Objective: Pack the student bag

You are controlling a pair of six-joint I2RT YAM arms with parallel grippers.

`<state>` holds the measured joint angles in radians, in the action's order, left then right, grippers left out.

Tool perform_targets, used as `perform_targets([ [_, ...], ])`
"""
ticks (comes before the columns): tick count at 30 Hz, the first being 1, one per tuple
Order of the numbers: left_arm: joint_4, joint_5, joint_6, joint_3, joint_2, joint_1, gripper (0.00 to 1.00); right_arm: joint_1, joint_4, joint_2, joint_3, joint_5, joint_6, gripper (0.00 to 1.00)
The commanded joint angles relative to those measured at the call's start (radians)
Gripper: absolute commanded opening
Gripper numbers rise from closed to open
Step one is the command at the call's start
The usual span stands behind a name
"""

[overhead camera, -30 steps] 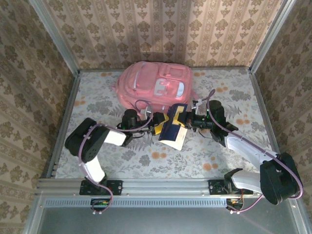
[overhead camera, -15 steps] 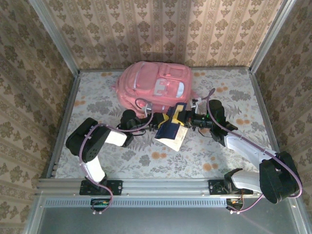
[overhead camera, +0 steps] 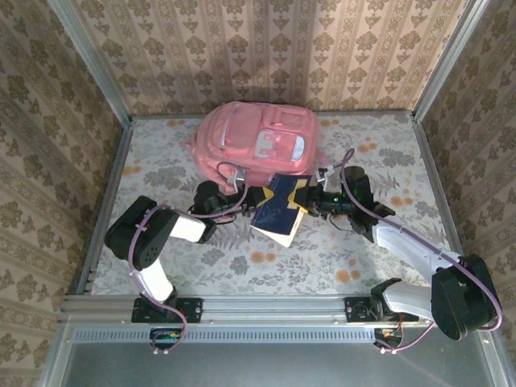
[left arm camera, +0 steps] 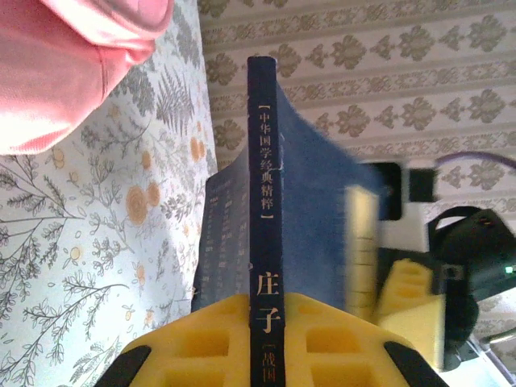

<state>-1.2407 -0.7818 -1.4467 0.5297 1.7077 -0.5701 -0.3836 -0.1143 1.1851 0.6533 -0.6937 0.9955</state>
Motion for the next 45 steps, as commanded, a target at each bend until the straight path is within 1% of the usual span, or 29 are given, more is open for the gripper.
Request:
perform_targets([
  [1, -0.024, -0.02, 0.027, -0.012, -0.087, 0.034, 0.0, -0.001, 0.237, -0.028, 0.049, 0.107, -0.189, 0.4],
  [4, 0.015, -0.022, 0.047, -0.011, -0.133, 0.039, 0.0, 0.008, 0.24, -0.035, 0.03, 0.143, -0.207, 0.57],
  [5, 0.017, -0.022, 0.049, -0.011, -0.147, 0.039, 0.0, 0.009, 0.233, -0.036, 0.026, 0.151, -0.207, 0.61],
  [8, 0.018, -0.026, 0.044, -0.007, -0.183, 0.039, 0.0, 0.017, 0.211, -0.038, 0.019, 0.188, -0.204, 0.71],
  [10, 0.017, -0.033, 0.036, -0.002, -0.21, 0.039, 0.0, 0.034, 0.159, -0.033, 0.009, 0.177, -0.183, 0.76],
  [15, 0.005, -0.042, 0.004, 0.006, -0.246, 0.028, 0.0, 0.048, -0.128, 0.036, -0.019, 0.01, -0.079, 0.81],
  [17, 0.004, -0.042, -0.005, 0.009, -0.254, 0.017, 0.0, 0.048, -0.311, 0.072, -0.036, -0.059, 0.006, 0.82],
  [20, 0.015, -0.035, -0.005, 0.009, -0.264, 0.01, 0.0, 0.037, -0.5, 0.096, -0.048, -0.112, 0.101, 0.83],
  [21, 0.018, -0.033, -0.003, 0.009, -0.266, 0.01, 0.0, 0.034, -0.526, 0.096, -0.048, -0.117, 0.113, 0.82],
  [22, 0.02, -0.031, -0.002, 0.009, -0.267, 0.01, 0.0, 0.029, -0.542, 0.091, -0.047, -0.119, 0.122, 0.79],
  [24, 0.029, -0.03, 0.003, 0.012, -0.27, 0.01, 0.0, 0.026, -0.537, 0.077, -0.049, -0.113, 0.129, 0.69],
  [26, 0.044, -0.027, 0.01, 0.016, -0.276, 0.01, 0.0, 0.026, -0.524, 0.055, -0.059, -0.095, 0.132, 0.54],
  [29, 0.074, -0.024, 0.023, 0.022, -0.283, 0.009, 0.0, 0.025, -0.501, 0.025, -0.074, -0.071, 0.129, 0.38],
  [32, 0.09, -0.024, 0.026, 0.029, -0.288, 0.009, 0.0, 0.026, -0.496, 0.007, -0.082, -0.053, 0.144, 0.26],
  [33, 0.099, -0.024, 0.029, 0.03, -0.291, 0.01, 0.03, 0.026, -0.496, 0.001, -0.085, -0.044, 0.149, 0.24],
  [35, 0.15, -0.021, 0.048, 0.036, -0.308, 0.01, 0.19, 0.026, -0.489, -0.022, -0.09, -0.012, 0.161, 0.19],
  [37, 0.224, -0.013, 0.082, 0.039, -0.34, 0.01, 0.31, 0.026, -0.476, -0.053, -0.093, 0.035, 0.167, 0.14],
  [41, 0.384, 0.014, 0.145, 0.05, -0.427, 0.009, 0.57, 0.025, -0.423, -0.136, -0.11, 0.197, 0.191, 0.03],
  [43, 0.437, 0.032, 0.16, 0.052, -0.464, 0.004, 0.68, 0.023, -0.435, -0.169, -0.129, 0.277, 0.219, 0.0],
  [45, 0.477, 0.05, 0.17, 0.048, -0.493, -0.002, 0.73, 0.022, -0.459, -0.187, -0.14, 0.332, 0.239, 0.0],
])
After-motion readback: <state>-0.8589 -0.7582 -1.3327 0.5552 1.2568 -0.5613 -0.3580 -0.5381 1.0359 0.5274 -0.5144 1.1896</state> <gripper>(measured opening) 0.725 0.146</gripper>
